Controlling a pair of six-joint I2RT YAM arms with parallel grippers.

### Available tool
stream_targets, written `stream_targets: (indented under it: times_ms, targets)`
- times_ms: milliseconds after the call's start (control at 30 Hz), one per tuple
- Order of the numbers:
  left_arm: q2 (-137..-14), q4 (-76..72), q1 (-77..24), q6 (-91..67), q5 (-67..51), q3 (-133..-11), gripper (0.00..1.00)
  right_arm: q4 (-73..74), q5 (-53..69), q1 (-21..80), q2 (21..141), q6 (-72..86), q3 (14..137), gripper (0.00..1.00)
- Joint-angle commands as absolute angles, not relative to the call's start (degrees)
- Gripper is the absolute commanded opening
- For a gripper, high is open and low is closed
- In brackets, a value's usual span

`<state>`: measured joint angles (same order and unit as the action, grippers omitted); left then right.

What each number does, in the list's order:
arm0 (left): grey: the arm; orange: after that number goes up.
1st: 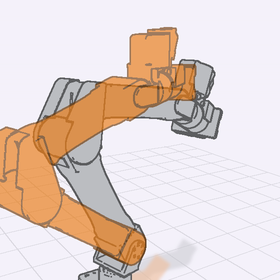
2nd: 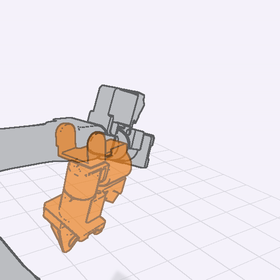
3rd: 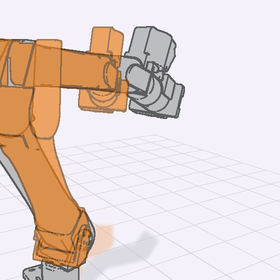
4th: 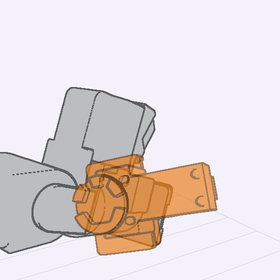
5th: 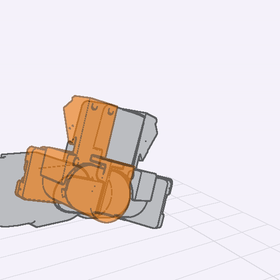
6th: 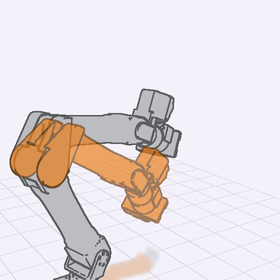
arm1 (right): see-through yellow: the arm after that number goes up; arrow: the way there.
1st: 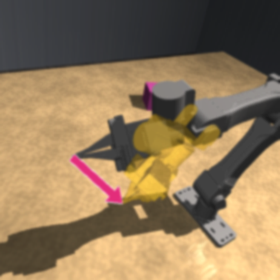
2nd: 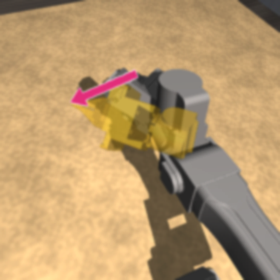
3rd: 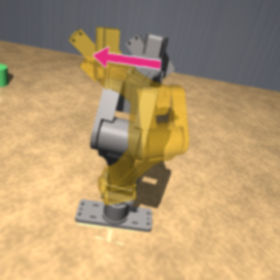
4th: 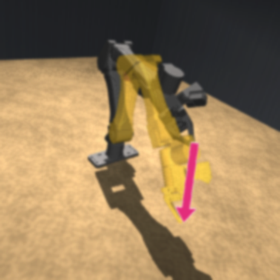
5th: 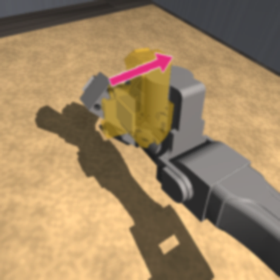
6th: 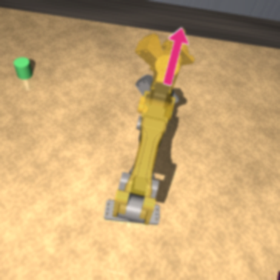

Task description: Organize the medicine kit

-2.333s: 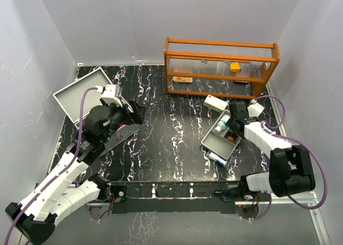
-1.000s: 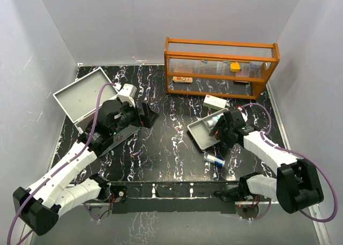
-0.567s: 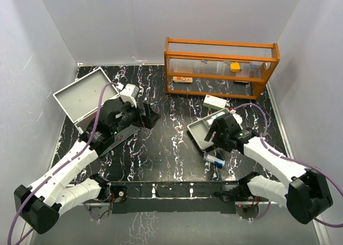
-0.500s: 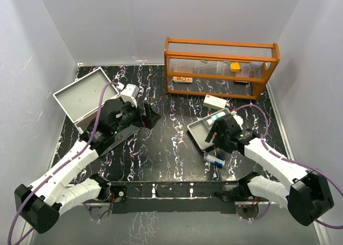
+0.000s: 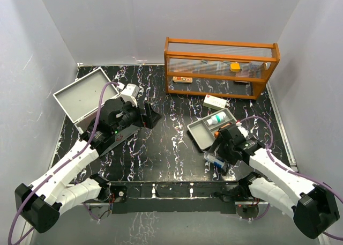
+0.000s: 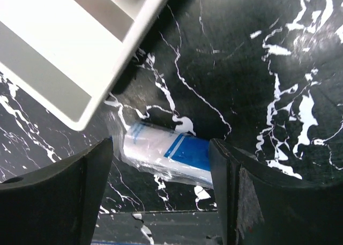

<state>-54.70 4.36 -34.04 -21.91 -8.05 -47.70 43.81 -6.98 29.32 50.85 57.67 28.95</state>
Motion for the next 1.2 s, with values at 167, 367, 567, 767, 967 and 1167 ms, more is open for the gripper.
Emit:
stream_targets:
  times_ms: [167,367,567,767,967,1167]
  targets:
    - [-53.9,2.2,-34.3,-22.8,-9.3,-47.4,0.99,42.7,2.7,30.2,48.6,60.5,27.0,0.66]
    - [-54.6,1.6,-34.3,-22.9,-9.5,-47.5,0.99,42.0,2.1,30.6,50.0,56.7,27.5,0.62]
    - [-54.1,0.8,-34.3,-22.4,-8.7,-47.7,0.99,43.3,-4.2,36.0,55.3,55.7,29.3,0.54]
    - [-53.5,0.8,-34.3,-22.3,-7.5,-47.4,0.99,43.5,-9.0,41.4,60.8,56.2,31.3,0.50]
    - [-53.2,1.2,-34.3,-22.2,-7.1,-47.3,0.99,45.7,-13.8,45.4,64.8,58.1,33.4,0.32]
    - [-52.5,1.7,-34.3,-22.0,-6.6,-47.2,0.99,50.8,-19.1,46.2,60.8,61.9,37.3,0.26]
